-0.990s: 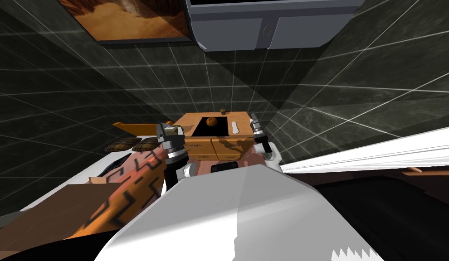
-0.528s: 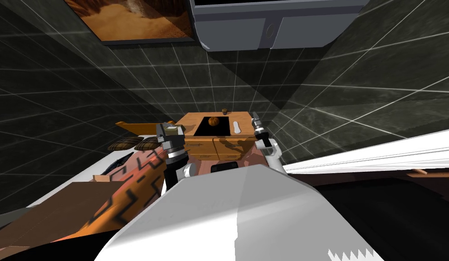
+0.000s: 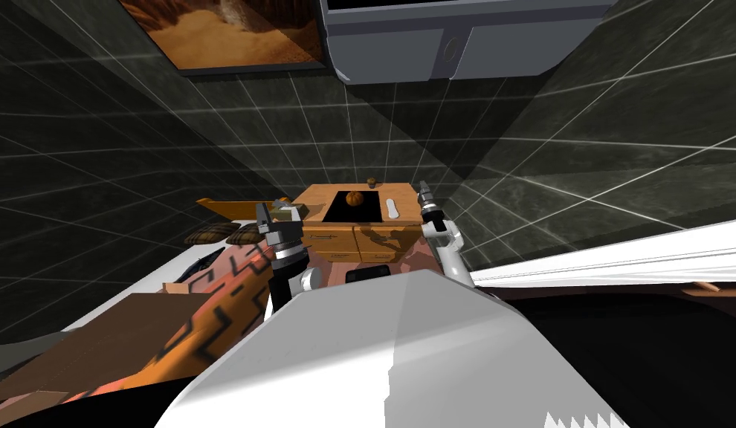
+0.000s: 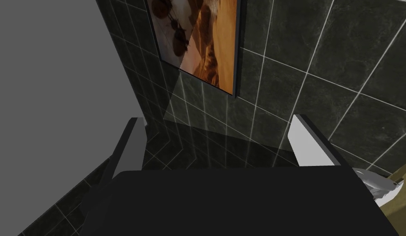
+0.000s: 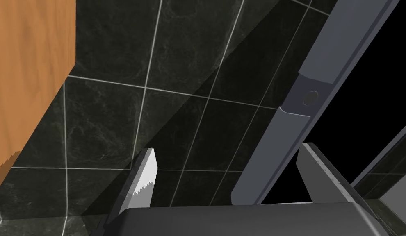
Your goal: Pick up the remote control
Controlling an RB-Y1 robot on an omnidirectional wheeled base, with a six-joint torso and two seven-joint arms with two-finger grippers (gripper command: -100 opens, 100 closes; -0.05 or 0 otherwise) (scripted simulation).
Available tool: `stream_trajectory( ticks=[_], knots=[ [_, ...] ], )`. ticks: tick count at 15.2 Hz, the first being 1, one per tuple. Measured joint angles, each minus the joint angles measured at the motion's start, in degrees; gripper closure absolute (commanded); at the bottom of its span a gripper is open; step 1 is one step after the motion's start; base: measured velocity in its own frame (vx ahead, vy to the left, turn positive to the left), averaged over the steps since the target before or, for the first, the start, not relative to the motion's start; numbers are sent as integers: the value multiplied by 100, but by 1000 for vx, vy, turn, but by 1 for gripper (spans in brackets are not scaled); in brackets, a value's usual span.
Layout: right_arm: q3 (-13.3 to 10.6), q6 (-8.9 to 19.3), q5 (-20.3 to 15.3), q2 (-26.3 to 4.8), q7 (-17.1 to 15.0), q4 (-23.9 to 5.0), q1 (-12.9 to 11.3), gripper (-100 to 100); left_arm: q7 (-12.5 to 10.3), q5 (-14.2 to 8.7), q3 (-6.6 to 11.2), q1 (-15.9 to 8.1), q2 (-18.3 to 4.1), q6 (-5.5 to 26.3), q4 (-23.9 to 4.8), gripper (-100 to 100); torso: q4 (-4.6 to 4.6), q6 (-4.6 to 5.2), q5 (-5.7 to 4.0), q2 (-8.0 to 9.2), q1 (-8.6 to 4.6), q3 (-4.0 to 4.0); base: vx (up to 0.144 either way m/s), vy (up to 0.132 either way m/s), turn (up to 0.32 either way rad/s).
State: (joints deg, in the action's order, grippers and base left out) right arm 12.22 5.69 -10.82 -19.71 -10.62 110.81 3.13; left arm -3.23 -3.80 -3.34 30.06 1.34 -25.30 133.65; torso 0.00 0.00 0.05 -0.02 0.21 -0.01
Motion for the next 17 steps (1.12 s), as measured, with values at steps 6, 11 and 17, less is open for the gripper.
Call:
stream_trajectory(
  ticks=[6, 11, 17],
  knots=[
    [261, 604, -68, -148, -332, -392, -435, -100, 0, 0, 0, 0, 0, 0, 0, 0, 0, -2, -2, 0, -5, 0, 0, 44, 27],
    [500, 1177, -105, -302, -657, -648, -793, -100, 0, 0, 0, 0, 0, 0, 0, 0, 0, -1, 0, -2, 1, -1, 4, 45, 19],
    [797, 1893, -161, -457, -1050, -1048, -1270, -100, 0, 0, 0, 0, 0, 0, 0, 0, 0, -1, -1, -1, -3, 0, 5, 53, 29]
  ],
)
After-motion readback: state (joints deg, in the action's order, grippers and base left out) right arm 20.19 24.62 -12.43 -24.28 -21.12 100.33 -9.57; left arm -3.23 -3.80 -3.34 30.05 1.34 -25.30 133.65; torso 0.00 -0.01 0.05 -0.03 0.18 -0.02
